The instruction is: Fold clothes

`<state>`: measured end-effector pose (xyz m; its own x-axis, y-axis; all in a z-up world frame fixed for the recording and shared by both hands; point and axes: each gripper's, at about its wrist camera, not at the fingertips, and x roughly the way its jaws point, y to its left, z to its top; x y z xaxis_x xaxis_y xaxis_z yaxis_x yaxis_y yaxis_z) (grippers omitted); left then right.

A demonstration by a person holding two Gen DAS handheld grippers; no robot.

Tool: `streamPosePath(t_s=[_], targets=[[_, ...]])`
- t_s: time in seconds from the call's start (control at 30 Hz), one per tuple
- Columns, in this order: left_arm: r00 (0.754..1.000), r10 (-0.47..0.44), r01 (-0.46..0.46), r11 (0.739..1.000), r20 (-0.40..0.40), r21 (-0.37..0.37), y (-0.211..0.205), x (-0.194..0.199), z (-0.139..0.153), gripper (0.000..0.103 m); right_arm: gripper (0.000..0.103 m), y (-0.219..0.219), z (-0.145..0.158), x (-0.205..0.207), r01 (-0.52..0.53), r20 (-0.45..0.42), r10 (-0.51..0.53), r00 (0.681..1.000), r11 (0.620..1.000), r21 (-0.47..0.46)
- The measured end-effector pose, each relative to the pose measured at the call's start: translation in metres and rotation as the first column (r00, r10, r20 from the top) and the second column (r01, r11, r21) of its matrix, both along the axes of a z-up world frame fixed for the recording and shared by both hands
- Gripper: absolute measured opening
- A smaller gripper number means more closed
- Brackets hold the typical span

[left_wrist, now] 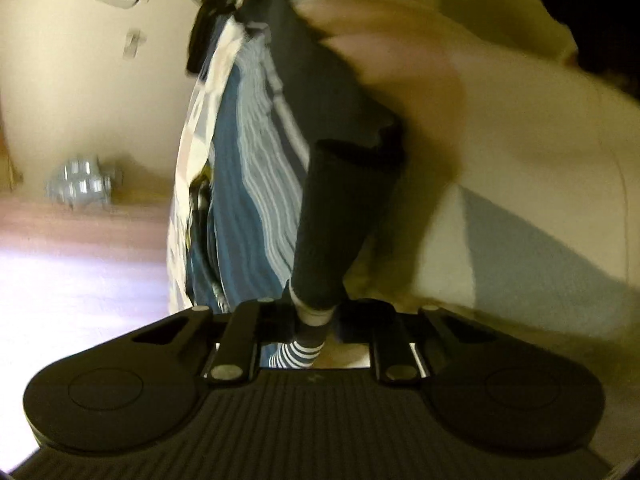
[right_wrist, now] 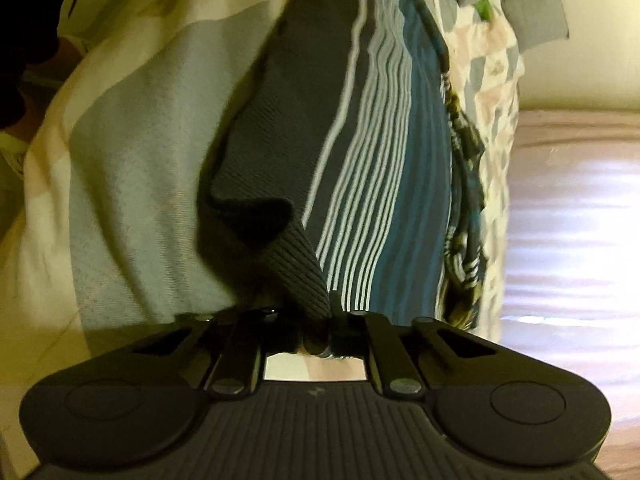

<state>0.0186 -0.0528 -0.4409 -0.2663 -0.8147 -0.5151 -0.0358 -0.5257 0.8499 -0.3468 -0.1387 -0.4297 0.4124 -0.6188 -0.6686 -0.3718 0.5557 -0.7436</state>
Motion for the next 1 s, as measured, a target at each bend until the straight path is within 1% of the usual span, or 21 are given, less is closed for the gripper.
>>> streamPosePath(t_s=[0.07,0.1,0.17,0.2,0.27,0.3,0.33,0.4,0.43,0.5,0.53,0.6,0.67,0.7,0.73,0.77,0.83,0.87,0.93,0.97,1.0], targets=[[0.994,0.093,-0.088,0.993,-0.064,0.073,-0.002,-0.002,0.019,0.011,0.007,-0.005,0.017,0.006,0.062,0.011,-0.063,0.998,0.996,0.056],[0.984,0.146,-0.135,0.984,-0.097,0.112,-0.007,-0.003,0.029,0.01,0.007,-0.008,0.026,0.01,0.098,0.017,-0.1,0.995,0.991,0.089],[0.953,0.258,-0.226,0.954,-0.158,0.195,-0.017,-0.004,0.049,0.009,0.007,-0.02,0.047,0.022,0.197,0.039,-0.207,0.978,0.965,0.173],[0.926,0.325,-0.277,0.93,-0.193,0.242,-0.025,-0.004,0.059,0.009,0.007,-0.027,0.059,0.029,0.253,0.055,-0.271,0.961,0.941,0.223],[0.85,0.456,-0.363,0.869,-0.264,0.335,-0.048,-0.001,0.085,0.009,0.007,-0.046,0.083,0.042,0.348,0.092,-0.395,0.914,0.881,0.32],[0.802,0.518,-0.397,0.835,-0.297,0.382,-0.059,0.003,0.098,0.009,0.006,-0.057,0.095,0.048,0.39,0.115,-0.458,0.882,0.844,0.368],[0.753,0.572,-0.425,0.8,-0.325,0.424,-0.07,0.008,0.111,0.009,0.006,-0.069,0.109,0.051,0.428,0.147,-0.524,0.839,0.802,0.416],[0.658,0.649,-0.462,0.748,-0.381,0.476,-0.1,0.02,0.135,0.009,0.006,-0.101,0.137,0.06,0.469,0.214,-0.626,0.75,0.731,0.496],[0.604,0.685,-0.477,0.72,-0.407,0.504,-0.116,0.029,0.146,0.009,0.006,-0.118,0.149,0.064,0.478,0.24,-0.66,0.711,0.705,0.524],[0.488,0.75,-0.505,0.66,-0.447,0.556,-0.149,0.054,0.164,0.008,0.006,-0.154,0.171,0.07,0.487,0.285,-0.721,0.631,0.655,0.577],[0.427,0.779,-0.516,0.627,-0.46,0.583,-0.17,0.065,0.171,0.008,0.006,-0.176,0.177,0.073,0.488,0.302,-0.74,0.601,0.639,0.595],[0.288,0.834,-0.541,0.547,-0.47,0.639,-0.216,0.093,0.179,0.008,0.006,-0.221,0.189,0.08,0.487,0.331,-0.776,0.537,0.605,0.63],[0.178,0.857,-0.564,0.491,-0.483,0.664,-0.259,0.107,0.179,0.008,0.006,-0.274,0.193,0.091,0.485,0.349,-0.807,0.476,0.572,0.661],[0.143,0.863,-0.57,0.472,-0.484,0.673,-0.282,0.113,0.18,0.008,0.006,-0.3,0.193,0.094,0.479,0.352,-0.82,0.452,0.556,0.68],[0.107,0.868,-0.576,0.451,-0.485,0.681,-0.305,0.119,0.18,0.008,0.006,-0.32,0.192,0.094,0.476,0.36,-0.825,0.436,0.551,0.685],[0.067,0.875,-0.582,0.425,-0.48,0.693,-0.326,0.126,0.178,0.008,0.006,-0.339,0.19,0.097,0.473,0.357,-0.829,0.43,0.544,0.693],[-0.022,0.902,-0.557,0.346,-0.43,0.755,-0.368,0.142,0.165,0.011,0.007,-0.382,0.177,0.108,0.482,0.33,-0.847,0.416,0.513,0.71],[-0.08,0.916,-0.541,0.29,-0.392,0.789,-0.385,0.151,0.151,0.011,0.007,-0.404,0.164,0.115,0.492,0.294,-0.864,0.409,0.48,0.726],[-0.192,0.938,-0.475,0.168,-0.288,0.864,-0.404,0.168,0.117,0.016,0.01,-0.445,0.128,0.124,0.514,0.143,-0.909,0.393,0.346,0.785],[-0.26,0.933,-0.452,0.111,-0.25,0.885,-0.41,0.175,0.099,0.016,0.012,-0.458,0.109,0.127,0.517,0.072,-0.921,0.382,0.277,0.81],[-0.304,0.929,-0.424,0.068,-0.212,0.903,-0.414,0.181,0.084,0.019,0.019,-0.464,0.095,0.127,0.511,0.04,-0.928,0.37,0.239,0.826]])
